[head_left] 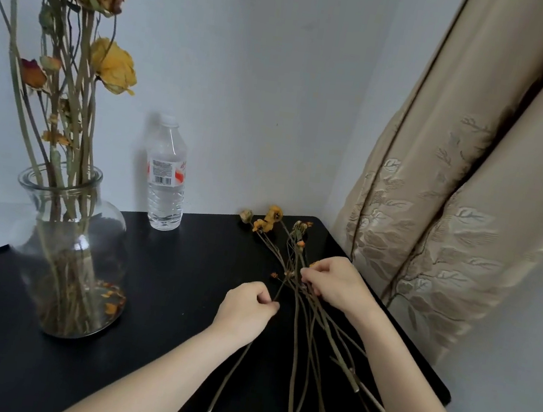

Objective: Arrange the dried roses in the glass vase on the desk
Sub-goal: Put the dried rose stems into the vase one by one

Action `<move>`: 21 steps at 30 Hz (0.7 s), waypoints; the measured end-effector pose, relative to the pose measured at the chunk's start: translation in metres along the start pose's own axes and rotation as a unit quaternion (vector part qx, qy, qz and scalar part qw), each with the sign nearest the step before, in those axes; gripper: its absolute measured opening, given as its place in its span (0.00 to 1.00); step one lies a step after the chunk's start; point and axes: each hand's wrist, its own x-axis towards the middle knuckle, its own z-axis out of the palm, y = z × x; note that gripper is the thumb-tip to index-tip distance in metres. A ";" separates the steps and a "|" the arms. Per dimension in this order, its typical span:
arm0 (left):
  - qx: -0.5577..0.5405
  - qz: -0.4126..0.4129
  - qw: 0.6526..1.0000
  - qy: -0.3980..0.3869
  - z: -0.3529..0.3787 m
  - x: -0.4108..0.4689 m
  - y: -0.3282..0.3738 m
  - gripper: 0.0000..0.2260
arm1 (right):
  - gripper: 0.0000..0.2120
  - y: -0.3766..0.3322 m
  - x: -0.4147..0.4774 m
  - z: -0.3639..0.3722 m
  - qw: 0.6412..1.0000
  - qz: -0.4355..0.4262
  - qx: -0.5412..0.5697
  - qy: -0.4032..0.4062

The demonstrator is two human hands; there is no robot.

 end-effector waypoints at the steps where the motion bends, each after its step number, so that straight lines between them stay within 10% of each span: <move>1: -0.002 0.000 1.000 -0.002 -0.002 -0.001 0.000 0.08 | 0.13 -0.001 0.000 -0.002 1.000 0.000 0.013 0.004; 21: -0.046 0.027 0.996 0.067 -0.085 -0.037 -0.001 0.09 | 0.13 -0.032 -0.010 -0.009 0.973 -0.077 0.213 0.051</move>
